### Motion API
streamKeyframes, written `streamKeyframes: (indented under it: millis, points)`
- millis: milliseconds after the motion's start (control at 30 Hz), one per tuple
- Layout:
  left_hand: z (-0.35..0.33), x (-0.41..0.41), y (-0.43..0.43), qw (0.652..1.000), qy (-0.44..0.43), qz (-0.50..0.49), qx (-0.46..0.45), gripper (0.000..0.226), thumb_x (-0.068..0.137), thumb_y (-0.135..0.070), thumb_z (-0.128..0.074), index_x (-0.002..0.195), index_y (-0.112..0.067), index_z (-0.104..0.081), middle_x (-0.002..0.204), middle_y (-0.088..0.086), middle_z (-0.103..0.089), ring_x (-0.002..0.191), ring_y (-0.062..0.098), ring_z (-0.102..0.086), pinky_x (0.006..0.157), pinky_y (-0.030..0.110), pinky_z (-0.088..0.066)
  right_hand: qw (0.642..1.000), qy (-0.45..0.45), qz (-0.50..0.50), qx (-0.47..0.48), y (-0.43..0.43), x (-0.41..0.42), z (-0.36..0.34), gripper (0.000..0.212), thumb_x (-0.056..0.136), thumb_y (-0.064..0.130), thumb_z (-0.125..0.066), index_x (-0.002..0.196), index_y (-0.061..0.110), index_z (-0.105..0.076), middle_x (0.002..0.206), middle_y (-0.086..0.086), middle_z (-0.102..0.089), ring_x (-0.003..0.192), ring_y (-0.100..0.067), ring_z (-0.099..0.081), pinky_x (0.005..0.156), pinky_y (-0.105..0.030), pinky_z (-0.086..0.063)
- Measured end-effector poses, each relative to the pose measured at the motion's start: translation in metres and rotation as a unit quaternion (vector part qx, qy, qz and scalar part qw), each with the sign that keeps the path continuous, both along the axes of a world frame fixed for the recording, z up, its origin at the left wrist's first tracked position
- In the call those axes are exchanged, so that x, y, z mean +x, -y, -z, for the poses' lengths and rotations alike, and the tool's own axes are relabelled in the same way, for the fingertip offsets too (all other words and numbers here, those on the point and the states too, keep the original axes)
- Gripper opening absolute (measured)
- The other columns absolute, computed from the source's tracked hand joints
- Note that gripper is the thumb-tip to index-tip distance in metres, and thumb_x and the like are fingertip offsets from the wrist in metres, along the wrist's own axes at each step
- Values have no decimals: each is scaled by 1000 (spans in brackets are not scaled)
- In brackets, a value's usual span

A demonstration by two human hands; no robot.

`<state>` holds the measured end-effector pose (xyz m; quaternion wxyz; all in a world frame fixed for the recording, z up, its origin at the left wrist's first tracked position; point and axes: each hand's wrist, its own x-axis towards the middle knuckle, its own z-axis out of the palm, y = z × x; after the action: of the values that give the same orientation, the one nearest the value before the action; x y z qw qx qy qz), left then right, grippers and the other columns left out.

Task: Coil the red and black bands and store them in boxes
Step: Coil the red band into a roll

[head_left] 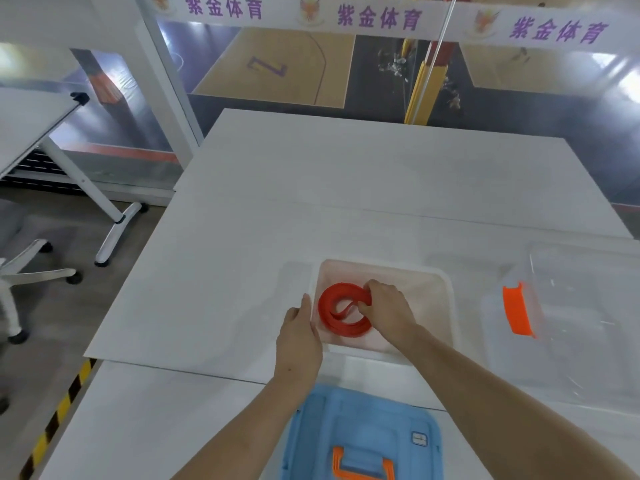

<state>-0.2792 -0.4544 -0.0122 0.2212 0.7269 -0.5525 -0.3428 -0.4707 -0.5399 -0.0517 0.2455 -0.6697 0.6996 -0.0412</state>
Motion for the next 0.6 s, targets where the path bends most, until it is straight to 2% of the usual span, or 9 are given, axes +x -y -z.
streamKeyframes:
  millis: [100,233,333,433,533,600]
  points:
    - [1,2,-2,1000,10,9,0,60,107,-9,-35,162,-26,-22,97,-7,-44,75,3,-46,61,8,-39,1000,1,-5,-4,-3,0,6,23,93,29,-70,112,16,-67,105,-6,-72,99,-30,-69,85,-39,-55]
    - [1,0,-5,1000,-6,-8,2,60,107,-10,-35,162,-28,-20,99,-7,-44,75,4,-48,62,7,-40,999,7,-18,-28,-4,2,11,26,96,26,-70,120,14,-69,117,-5,-63,104,-29,-66,94,-41,-52]
    - [1,-1,-8,1000,0,-8,2,60,107,-9,-37,163,-26,-20,102,-5,-45,74,3,-47,61,7,-40,999,-14,-33,-36,-4,2,11,22,97,31,-68,115,20,-70,113,-1,-62,104,-27,-65,86,-39,-54]
    - [2,0,-9,1000,-11,-10,-1,59,108,-10,-38,162,-24,-22,100,-4,-45,74,3,-47,68,0,-39,995,-69,-56,-46,-4,3,9,23,98,37,-66,116,24,-71,113,2,-64,114,-22,-58,80,-37,-52]
    - [0,0,-11,1000,-4,-4,-2,58,108,-12,-38,162,-24,-20,104,-3,-45,75,2,-46,68,0,-39,996,-60,-60,-38,-3,4,7,23,96,33,-69,115,20,-71,111,-1,-63,111,-24,-60,81,-37,-53]
    - [0,0,-11,1000,-1,-4,-1,58,108,-13,-38,162,-24,-19,105,-3,-45,75,4,-47,65,5,-40,997,-41,-55,-20,-4,3,6,26,94,32,-72,116,18,-69,113,-3,-63,109,-26,-63,84,-37,-54]
